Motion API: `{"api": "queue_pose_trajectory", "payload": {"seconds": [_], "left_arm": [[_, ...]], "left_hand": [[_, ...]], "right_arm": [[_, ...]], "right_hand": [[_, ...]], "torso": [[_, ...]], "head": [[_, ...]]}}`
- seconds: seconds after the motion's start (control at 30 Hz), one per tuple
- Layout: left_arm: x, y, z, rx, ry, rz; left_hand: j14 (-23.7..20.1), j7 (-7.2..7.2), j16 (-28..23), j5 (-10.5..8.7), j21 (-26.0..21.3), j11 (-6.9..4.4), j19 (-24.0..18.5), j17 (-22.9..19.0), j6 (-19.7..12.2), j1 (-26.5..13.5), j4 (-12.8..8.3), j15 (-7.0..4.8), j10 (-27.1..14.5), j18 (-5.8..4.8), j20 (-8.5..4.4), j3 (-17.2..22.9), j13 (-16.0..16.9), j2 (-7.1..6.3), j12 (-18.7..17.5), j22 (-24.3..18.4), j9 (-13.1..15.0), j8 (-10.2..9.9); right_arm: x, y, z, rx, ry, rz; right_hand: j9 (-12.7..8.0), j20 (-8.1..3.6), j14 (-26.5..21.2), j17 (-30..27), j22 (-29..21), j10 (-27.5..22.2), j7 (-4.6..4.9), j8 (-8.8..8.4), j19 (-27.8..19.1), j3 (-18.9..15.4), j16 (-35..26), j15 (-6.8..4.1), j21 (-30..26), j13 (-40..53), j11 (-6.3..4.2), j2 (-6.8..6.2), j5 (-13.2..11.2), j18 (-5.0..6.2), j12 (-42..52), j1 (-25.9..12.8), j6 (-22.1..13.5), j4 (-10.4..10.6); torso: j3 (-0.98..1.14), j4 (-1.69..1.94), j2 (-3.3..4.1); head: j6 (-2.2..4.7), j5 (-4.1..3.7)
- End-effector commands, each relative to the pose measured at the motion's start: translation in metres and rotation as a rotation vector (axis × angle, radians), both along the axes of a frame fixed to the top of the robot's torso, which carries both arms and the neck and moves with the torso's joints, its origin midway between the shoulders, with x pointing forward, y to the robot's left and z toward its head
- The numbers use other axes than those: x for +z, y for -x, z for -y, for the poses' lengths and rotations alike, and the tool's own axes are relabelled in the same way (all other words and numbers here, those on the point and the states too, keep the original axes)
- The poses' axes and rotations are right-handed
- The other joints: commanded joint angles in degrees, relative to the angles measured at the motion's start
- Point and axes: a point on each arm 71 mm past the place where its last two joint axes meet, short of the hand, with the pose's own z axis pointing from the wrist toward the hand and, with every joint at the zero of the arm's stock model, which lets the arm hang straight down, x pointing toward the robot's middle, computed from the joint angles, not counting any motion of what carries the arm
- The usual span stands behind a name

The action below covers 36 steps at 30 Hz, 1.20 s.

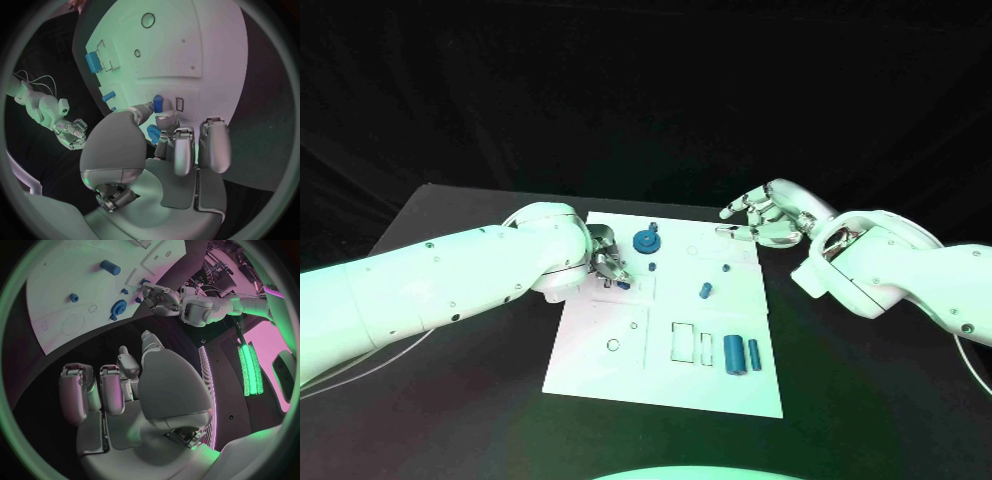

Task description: Assemble the parts on the task board

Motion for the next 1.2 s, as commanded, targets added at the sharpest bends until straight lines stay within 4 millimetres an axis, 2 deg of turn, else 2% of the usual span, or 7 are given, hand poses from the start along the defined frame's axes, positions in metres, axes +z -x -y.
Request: {"api": "queue_pose_trajectory", "payload": {"seconds": [0.03, 0.23, 0.33, 0.57, 1.2], "left_arm": [[-0.0028, 0.0013, 0.0001, 0.003, -0.041, -0.028], [-0.0037, 0.0002, -0.0002, 0.0, -0.049, -0.036], [-0.004, -0.0007, -0.0005, 0.001, -0.053, -0.038], [-0.005, -0.0028, -0.0006, 0.001, -0.061, -0.044], [-0.0073, -0.0072, -0.0005, 0.001, -0.077, -0.059]], "left_hand": [[6.0, -1.41, 0.2, 0.15, 0.2, -0.05, 0.3, 15.1, 1.3, -1.6, -7.5, -0.42, 0.7, -0.7, -0.12, 7.8, 0.1, 0.07, 0.3, 0.1, 0.3, 0.4], [6.0, -1.81, 0.2, 0.13, 0.3, -0.36, 0.3, 15.1, 1.9, -4.2, -5.6, -0.69, 0.9, -0.71, -0.26, 5.0, 0.3, -0.07, 0.7, 0.2, 0.7, 0.7], [6.0, -1.94, 0.2, 0.14, 0.3, -0.48, 0.3, 15.1, 2.1, -4.9, -5.0, -0.81, 0.9, -0.71, -0.35, 3.6, 0.5, -0.01, 1.0, 0.2, 0.8, 0.8], [6.0, -2.05, 0.2, 0.15, 0.3, -0.58, 0.3, 15.1, 2.4, -5.4, -4.3, -0.92, 1.0, -0.71, -0.46, 1.8, 0.7, 0.32, 1.3, 0.2, 1.0, 0.8], [6.0, -2.23, 0.2, 0.15, 0.4, -0.73, 0.4, 15.1, 3.1, -6.4, -2.5, -1.06, 1.3, -0.76, -0.59, -3.3, 1.3, 0.91, 2.1, 0.5, 1.3, 0.8]], "right_arm": [[-0.0007, 0.0006, -0.0012, 0.013, 0.011, -0.001], [-0.0007, 0.0007, -0.0007, 0.012, 0.011, -0.001], [-0.0007, 0.0007, 0.0002, 0.01, 0.011, -0.001], [-0.0007, 0.0008, 0.0009, 0.01, 0.012, -0.002], [-0.0005, 0.0014, 0.0011, 0.01, 0.012, -0.002]], "right_hand": [[0.1, -0.42, 3.6, 4.6, 10.2, 0.1, 0.01, 0.19, 1.4, -0.2, -0.4, -0.51, -0.3, 0.0, -0.15, 0.56, 0.4, 1.12, -0.1, 0.0, 0.3, -0.3], [0.1, -0.42, 3.6, 4.6, 10.2, 0.0, 0.0, 0.21, 1.4, -0.2, -0.4, -0.51, -0.3, -0.1, -0.15, 0.57, 0.3, 1.12, -0.2, -0.1, 0.3, -0.2], [0.2, -0.44, 3.6, 4.6, 10.3, 0.1, -0.03, 0.32, 1.4, -0.8, -0.4, -0.51, -0.3, -0.2, -0.16, 0.88, -1.8, 1.12, -0.1, -1.0, 0.3, 0.3], [0.2, -0.46, 3.6, 4.6, 10.3, 0.1, -0.06, 0.41, 1.4, -1.2, -0.5, -0.54, -0.3, -0.2, -0.18, 0.8, -3.2, 1.12, 0.0, -0.7, 0.3, -0.1], [0.2, -0.47, 3.6, 4.6, 10.3, 0.1, -0.06, 0.44, 1.4, -1.3, -0.5, -0.54, -0.4, -0.3, -0.18, 0.84, -3.6, 1.13, -0.1, -0.8, 0.3, -0.1]], "torso": [[0.0, 0.01, 0.01], [0.0, -0.04, 0.04], [-0.01, -0.02, 0.01], [0.01, -0.07, 0.03], [-0.02, 0.02, 0.01]], "head": [[-0.09, 0.01], [-0.16, -0.17], [-0.23, -0.29], [-0.3, -0.41], [-0.52, -0.52]]}}
